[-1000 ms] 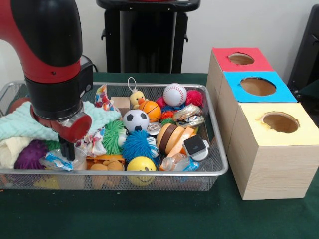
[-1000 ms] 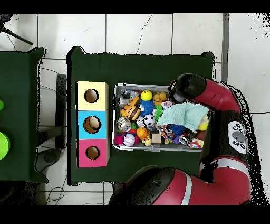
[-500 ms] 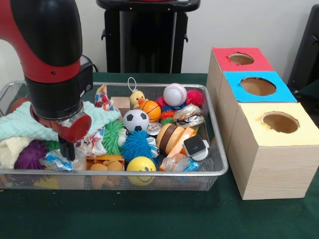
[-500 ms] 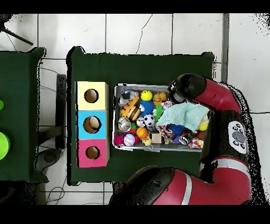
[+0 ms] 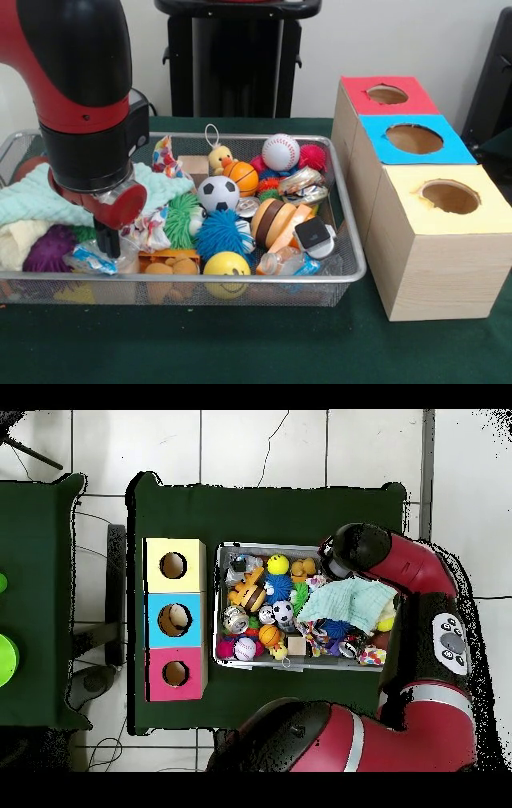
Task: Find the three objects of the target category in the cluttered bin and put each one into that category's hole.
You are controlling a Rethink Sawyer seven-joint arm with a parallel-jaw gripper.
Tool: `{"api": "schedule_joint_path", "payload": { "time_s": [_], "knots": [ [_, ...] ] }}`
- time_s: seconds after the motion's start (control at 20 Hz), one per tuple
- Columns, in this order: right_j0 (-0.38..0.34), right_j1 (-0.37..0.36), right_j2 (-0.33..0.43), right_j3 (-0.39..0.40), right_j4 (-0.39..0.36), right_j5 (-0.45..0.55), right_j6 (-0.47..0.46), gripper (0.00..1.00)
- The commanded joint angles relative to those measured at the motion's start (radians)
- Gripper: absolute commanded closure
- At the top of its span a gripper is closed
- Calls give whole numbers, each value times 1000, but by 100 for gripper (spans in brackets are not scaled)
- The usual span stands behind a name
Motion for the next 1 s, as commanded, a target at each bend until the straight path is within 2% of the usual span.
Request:
{"api": "schedule_joint_path", "payload": {
  "time_s": [0.05, 0.6, 1.0],
  "knots": [
    [-4, 5, 25, 68, -12, 3, 74, 100],
    [-12, -12, 29, 79, -7, 16, 66, 100],
    [-12, -17, 26, 95, -16, -10, 67, 100]
  ]
}}
